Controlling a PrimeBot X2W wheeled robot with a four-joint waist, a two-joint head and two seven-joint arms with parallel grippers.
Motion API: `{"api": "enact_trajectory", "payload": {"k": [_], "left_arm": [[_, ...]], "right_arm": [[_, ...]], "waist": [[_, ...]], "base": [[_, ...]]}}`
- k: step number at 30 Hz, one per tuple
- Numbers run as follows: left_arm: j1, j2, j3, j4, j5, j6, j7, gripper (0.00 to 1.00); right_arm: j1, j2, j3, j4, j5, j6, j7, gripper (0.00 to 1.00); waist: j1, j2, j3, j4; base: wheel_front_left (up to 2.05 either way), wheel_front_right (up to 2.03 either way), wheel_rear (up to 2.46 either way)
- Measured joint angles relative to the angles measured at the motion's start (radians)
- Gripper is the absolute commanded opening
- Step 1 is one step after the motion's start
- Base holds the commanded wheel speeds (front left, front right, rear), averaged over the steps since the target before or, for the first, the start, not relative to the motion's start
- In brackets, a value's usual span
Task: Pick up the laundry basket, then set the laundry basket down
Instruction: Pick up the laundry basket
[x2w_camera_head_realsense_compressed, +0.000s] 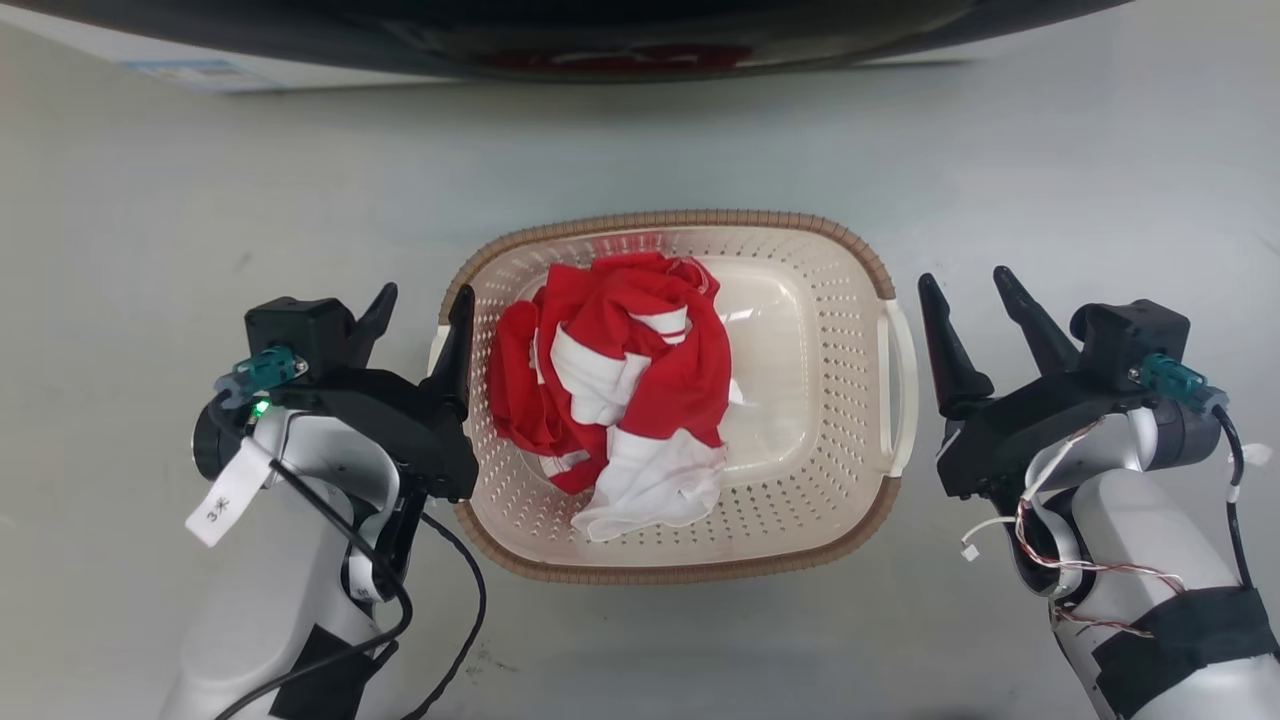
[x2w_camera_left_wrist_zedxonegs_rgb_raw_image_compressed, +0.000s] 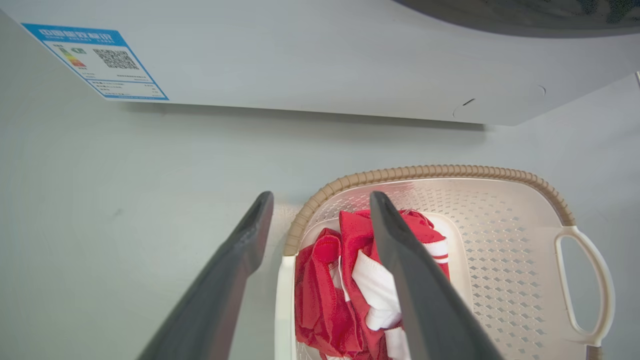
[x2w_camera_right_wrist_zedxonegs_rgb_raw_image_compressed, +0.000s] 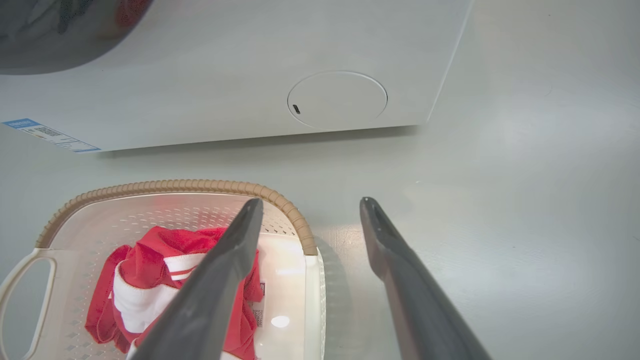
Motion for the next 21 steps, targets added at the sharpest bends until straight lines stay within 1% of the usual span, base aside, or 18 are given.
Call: {"api": "enact_trajectory", "payload": {"k": [3, 6, 10, 14, 19, 20, 21], "left_arm": [[-0.026, -0.008, -0.005, 0.067, -0.006, -0.016, 0.004, 1.00], [-0.037, -0.009, -0.008, 0.097, -0.006, -0.024, 0.005, 1.00], [-0.053, -0.016, -0.017, 0.157, -0.011, -0.047, 0.009, 1.00], [-0.067, -0.021, -0.022, 0.223, -0.013, -0.063, 0.013, 1.00], [-0.091, -0.026, -0.031, 0.283, -0.014, -0.076, 0.025, 1.00], [-0.099, -0.029, -0.030, 0.293, -0.015, -0.077, 0.026, 0.91], [-0.107, -0.032, -0.030, 0.303, -0.023, -0.081, 0.030, 0.47]], "right_arm": [[-0.025, 0.009, 0.014, 0.039, -0.005, 0.010, 0.000, 1.00], [-0.037, 0.015, 0.021, 0.057, -0.005, 0.018, 0.000, 1.00], [-0.053, 0.024, 0.031, 0.098, -0.005, 0.028, 0.000, 1.00], [-0.059, 0.035, 0.038, 0.145, -0.005, 0.044, 0.001, 1.00], [-0.072, 0.044, 0.047, 0.195, -0.001, 0.056, 0.018, 1.00], [-0.077, 0.046, 0.048, 0.203, 0.000, 0.059, 0.018, 1.00], [-0.081, 0.047, 0.048, 0.208, 0.000, 0.063, 0.019, 0.92]], "waist": [[0.0000, 0.0000, 0.050, 0.001], [0.0000, 0.0000, 0.071, 0.001], [0.0000, -0.0001, 0.103, 0.002], [0.0000, -0.0001, 0.122, 0.003], [-0.0001, -0.0001, 0.129, 0.005], [-0.0001, -0.0001, 0.130, 0.006], [-0.0001, -0.0002, 0.131, 0.006]], "base": [[0.00, 0.00, 0.00], [0.00, 0.00, 0.00], [0.00, 0.00, 0.00], [0.00, 0.00, 0.00], [0.00, 0.00, 0.00], [0.00, 0.00, 0.00], [0.00, 0.00, 0.00]]}}
